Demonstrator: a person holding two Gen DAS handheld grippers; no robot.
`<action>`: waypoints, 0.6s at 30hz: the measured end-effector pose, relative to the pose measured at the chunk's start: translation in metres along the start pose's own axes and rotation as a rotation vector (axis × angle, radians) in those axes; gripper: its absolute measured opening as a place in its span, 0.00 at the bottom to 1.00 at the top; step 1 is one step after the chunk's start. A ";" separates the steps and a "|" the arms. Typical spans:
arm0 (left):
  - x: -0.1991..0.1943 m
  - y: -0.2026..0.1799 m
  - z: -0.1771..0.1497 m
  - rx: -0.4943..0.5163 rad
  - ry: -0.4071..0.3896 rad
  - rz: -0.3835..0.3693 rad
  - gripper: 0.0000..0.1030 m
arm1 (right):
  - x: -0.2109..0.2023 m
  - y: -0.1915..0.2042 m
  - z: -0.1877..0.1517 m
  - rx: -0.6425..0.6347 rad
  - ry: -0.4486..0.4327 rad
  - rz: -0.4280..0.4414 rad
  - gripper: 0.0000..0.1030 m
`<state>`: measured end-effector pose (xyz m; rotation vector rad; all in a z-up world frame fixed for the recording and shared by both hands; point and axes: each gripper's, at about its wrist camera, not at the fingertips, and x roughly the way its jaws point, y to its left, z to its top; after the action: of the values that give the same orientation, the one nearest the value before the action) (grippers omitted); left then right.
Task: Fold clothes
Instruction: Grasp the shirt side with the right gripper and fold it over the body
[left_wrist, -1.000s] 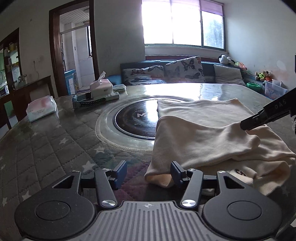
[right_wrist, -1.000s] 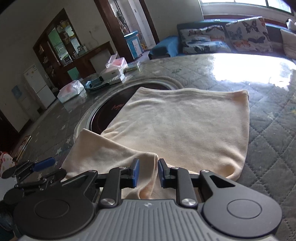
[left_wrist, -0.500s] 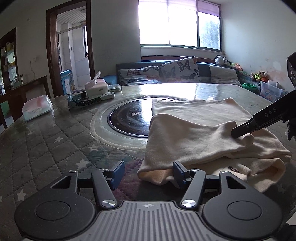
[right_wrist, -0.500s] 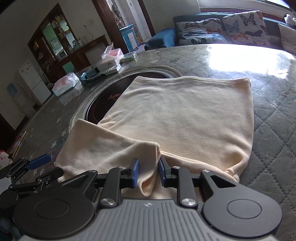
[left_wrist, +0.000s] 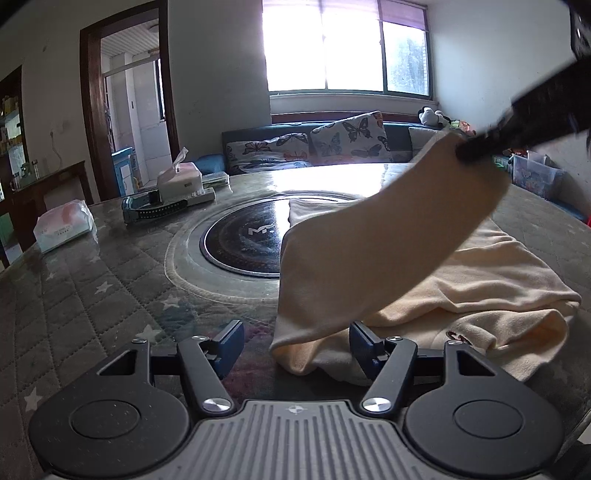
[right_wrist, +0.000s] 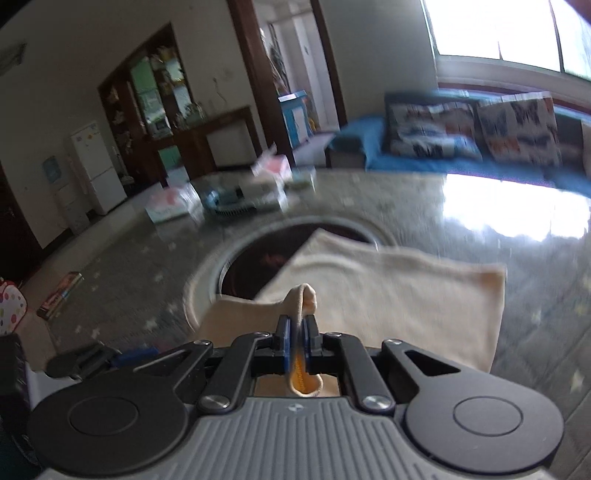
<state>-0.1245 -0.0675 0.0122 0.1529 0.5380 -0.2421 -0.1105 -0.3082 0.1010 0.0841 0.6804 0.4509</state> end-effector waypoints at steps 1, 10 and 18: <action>0.001 -0.001 0.000 0.005 0.000 0.002 0.63 | -0.005 0.002 0.005 -0.012 -0.016 -0.001 0.06; 0.003 -0.003 0.002 0.012 -0.005 0.003 0.41 | -0.039 0.006 0.029 -0.052 -0.105 -0.050 0.06; -0.002 -0.003 -0.002 0.056 -0.015 0.007 0.30 | -0.031 -0.022 -0.002 0.032 -0.015 -0.147 0.06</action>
<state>-0.1274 -0.0699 0.0115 0.2070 0.5159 -0.2513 -0.1250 -0.3411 0.1126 0.0668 0.6745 0.2977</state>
